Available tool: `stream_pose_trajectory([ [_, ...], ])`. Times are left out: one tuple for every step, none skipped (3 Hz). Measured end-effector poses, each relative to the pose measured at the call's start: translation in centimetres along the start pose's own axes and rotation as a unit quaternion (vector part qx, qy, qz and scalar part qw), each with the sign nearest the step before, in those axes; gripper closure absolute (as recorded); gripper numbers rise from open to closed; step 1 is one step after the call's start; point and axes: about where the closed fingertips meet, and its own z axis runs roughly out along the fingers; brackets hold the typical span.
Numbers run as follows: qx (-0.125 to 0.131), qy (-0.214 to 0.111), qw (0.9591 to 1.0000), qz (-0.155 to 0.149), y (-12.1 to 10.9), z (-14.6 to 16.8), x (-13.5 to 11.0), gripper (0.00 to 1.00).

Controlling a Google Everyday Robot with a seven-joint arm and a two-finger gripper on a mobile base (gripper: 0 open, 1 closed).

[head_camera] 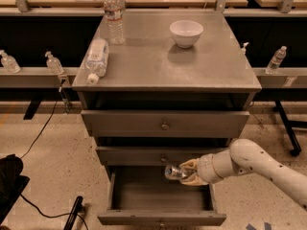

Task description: Place redbull can into bottom drawer

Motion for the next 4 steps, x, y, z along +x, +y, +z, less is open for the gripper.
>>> stream_pose_trajectory([
  [0.011, -0.018, 0.9998, -0.004, 1.1, 6.8, 6.6, 1.0],
  [0.036, -0.036, 0.9987, 0.0, 1.1, 14.1, 12.5, 1.0],
  [0.034, -0.036, 0.9988, 0.003, 1.2, 14.2, 12.4, 1.0],
  [0.015, -0.012, 0.9996, 0.02, 0.9, 16.3, 14.2, 1.0],
])
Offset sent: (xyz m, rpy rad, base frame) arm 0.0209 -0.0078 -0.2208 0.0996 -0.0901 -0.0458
